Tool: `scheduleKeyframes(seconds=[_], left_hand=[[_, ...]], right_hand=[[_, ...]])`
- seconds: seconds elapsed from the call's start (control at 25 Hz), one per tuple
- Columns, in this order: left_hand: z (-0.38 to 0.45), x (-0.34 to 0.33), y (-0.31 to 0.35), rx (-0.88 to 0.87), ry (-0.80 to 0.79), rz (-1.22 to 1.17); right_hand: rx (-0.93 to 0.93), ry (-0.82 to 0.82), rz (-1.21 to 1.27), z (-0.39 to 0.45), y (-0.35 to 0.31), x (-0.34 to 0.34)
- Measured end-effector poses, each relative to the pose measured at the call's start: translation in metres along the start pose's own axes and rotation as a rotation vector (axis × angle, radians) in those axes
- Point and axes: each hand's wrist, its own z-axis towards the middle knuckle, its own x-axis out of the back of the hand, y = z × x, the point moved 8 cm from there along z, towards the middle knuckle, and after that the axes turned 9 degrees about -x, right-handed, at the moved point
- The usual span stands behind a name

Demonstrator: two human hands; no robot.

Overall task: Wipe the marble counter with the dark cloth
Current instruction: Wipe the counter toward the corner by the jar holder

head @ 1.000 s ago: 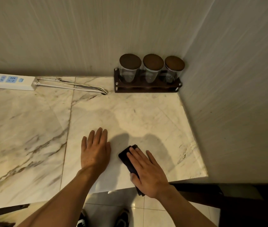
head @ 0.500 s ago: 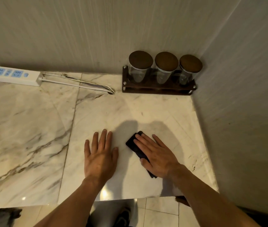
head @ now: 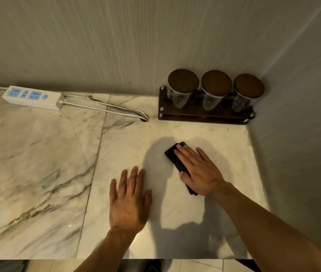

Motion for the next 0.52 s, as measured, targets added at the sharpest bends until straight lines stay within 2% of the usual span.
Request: scheduleKeyframes(seconds=[0.28, 0.52], left_hand=[[0.001, -0.002, -0.001, 0.023, -0.022, 0.016], [0.002, -0.004, -0.002, 0.04, -0.037, 0.033]], right_hand=[[-0.122, 0.002, 0.055, 0.035, 0.016, 0.009], [-0.354, 0.032, 0.111, 0.056, 0.028, 0.012]])
